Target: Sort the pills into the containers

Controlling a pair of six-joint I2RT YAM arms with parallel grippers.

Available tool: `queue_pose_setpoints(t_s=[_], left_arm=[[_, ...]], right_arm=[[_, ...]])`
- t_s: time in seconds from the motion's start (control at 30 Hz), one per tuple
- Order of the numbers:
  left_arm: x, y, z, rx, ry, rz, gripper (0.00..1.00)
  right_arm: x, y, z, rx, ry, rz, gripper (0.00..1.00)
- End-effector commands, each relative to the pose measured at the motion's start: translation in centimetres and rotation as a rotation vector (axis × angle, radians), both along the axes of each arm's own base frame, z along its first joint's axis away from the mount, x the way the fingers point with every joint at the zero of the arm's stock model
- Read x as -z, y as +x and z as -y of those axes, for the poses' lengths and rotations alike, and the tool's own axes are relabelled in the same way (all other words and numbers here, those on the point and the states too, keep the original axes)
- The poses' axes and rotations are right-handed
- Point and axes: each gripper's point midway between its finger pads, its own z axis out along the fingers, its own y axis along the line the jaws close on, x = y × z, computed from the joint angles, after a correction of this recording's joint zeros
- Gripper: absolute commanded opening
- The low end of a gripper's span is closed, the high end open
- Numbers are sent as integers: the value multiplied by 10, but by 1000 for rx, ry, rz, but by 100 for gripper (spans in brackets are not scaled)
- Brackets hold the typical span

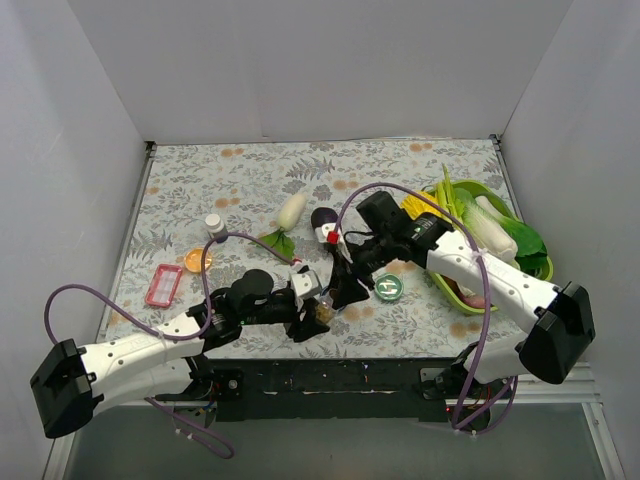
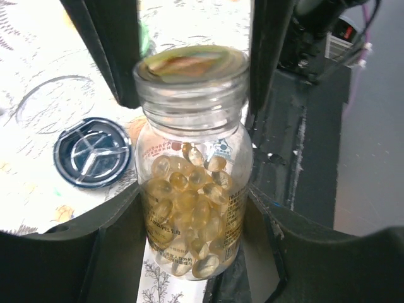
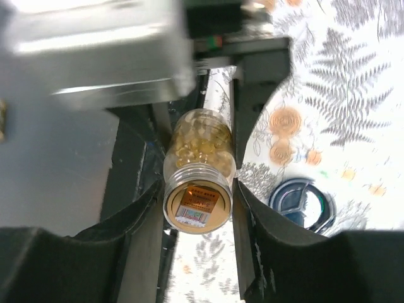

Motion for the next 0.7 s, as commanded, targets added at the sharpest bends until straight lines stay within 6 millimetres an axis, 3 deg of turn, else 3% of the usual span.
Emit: queue_pose_setpoints(t_s=[0.0,0.13,0.23,0.33,0.4,0.43,0.53,0.6,0.67], left_arm=[[-15,-19,3,144,-22,33,0],[-17,-24,4,177,-24,21,0],[-17,-24,2,168,-26,26,0],[-12,-22,-3,148,-3,37,0],[-13,-20,-6,135,-11,57,0],[-15,-18,-6,127,-17,71,0],[-23,-9,-10,87,-23,124,0],[-36,-4,-10,62,-57,160,0],[-65,-1,-3,42,-164,192,0]], right_arm=[[-37,-27,4,-410,298,316,1],[-49,-2,-6,-460,341,580,1],[-60,16,-8,-426,301,655,1],[-62,39,-3,-289,266,632,1],[-66,73,-1,-67,247,572,1],[-44,85,10,34,183,541,1],[-20,128,32,317,101,441,1],[5,136,50,398,46,337,1],[28,137,59,420,18,245,1]])
